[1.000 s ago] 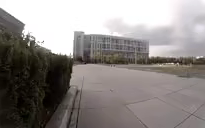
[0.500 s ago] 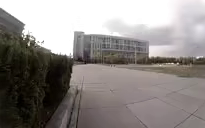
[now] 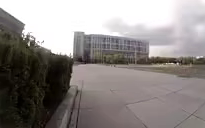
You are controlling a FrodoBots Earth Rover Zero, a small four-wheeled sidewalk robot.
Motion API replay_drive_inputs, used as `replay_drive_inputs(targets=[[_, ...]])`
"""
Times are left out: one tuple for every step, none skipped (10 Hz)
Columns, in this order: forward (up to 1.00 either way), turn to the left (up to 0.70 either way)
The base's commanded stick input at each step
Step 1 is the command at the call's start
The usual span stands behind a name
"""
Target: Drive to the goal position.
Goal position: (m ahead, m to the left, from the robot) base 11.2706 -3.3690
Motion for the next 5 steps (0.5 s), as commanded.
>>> replay_drive_inputs(targets=[[0.45,0.0],[0.45,0.0],[0.45,0.0],[0.45,0.0],[0.45,0.0]])
